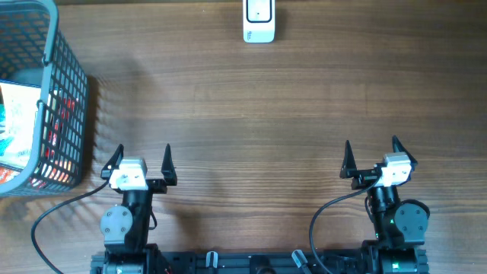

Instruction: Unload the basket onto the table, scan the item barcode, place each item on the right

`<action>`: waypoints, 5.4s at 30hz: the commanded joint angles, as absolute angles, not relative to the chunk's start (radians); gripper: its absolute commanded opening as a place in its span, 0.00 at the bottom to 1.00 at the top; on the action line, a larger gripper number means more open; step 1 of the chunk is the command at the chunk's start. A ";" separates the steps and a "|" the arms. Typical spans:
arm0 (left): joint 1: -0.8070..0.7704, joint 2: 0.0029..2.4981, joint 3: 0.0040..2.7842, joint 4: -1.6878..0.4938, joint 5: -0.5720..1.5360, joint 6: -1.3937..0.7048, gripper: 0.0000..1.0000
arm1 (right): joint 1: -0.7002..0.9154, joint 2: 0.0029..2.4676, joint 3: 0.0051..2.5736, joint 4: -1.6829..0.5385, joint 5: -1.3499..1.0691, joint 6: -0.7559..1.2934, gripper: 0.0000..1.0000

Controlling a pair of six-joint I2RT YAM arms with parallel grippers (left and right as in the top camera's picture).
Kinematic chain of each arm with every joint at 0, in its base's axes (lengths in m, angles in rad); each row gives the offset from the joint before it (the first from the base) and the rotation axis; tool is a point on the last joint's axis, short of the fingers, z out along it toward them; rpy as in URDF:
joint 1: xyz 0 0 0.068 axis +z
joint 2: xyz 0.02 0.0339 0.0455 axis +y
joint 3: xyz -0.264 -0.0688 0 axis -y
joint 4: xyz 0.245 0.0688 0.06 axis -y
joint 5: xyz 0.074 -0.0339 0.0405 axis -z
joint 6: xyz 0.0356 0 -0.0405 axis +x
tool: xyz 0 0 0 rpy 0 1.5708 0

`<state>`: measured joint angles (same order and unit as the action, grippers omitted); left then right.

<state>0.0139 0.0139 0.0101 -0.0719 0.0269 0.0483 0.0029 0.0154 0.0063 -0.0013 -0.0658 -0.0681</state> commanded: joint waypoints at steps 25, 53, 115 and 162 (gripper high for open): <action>0.009 0.007 0.006 -0.076 0.025 0.064 1.00 | -0.004 0.011 0.006 0.001 -0.049 -0.052 1.00; 0.009 0.007 0.006 -0.077 0.025 0.064 1.00 | -0.004 0.011 0.006 0.001 -0.049 -0.052 1.00; 0.121 1.317 2.168 -1.079 0.133 0.143 1.00 | -0.004 0.014 0.006 0.001 -0.049 -0.052 1.00; 0.712 2.214 2.536 -1.531 -0.078 -0.160 1.00 | -0.004 0.014 0.006 0.001 -0.049 -0.052 1.00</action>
<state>0.7090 2.1513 2.5259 -1.5230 -0.1242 -0.1852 0.0029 0.0166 0.0063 -0.0013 -0.0654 -0.0677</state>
